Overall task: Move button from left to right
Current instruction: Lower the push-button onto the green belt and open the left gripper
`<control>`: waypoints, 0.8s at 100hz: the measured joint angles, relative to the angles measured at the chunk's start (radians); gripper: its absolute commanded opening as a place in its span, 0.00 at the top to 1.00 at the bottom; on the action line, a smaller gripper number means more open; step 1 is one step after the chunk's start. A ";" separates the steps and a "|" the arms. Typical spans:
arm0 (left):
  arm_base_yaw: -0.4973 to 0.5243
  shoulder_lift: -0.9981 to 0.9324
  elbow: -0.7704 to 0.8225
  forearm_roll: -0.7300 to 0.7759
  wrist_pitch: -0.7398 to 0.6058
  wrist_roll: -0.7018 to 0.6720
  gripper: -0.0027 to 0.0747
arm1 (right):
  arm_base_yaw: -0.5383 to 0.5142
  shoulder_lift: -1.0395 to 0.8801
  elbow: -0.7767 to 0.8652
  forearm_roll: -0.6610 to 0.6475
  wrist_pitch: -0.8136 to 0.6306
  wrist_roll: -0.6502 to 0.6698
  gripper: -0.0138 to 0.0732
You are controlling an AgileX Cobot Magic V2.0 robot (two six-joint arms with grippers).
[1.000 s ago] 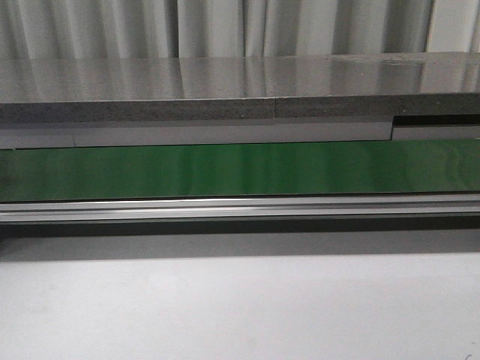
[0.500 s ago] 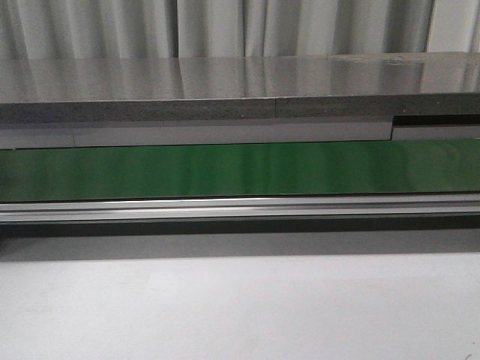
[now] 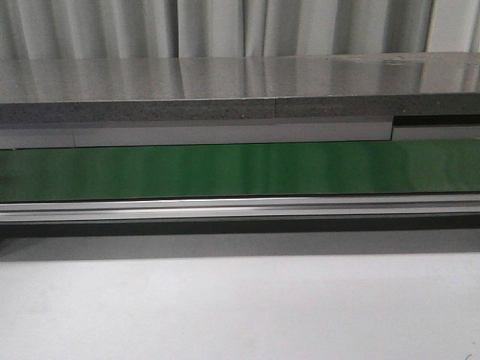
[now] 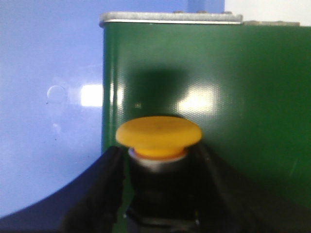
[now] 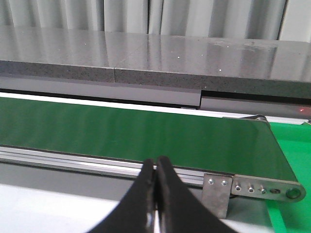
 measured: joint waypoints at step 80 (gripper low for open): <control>-0.057 -0.201 0.000 -0.073 0.053 0.047 0.27 | 0.000 0.000 0.000 0.000 0.000 0.000 0.92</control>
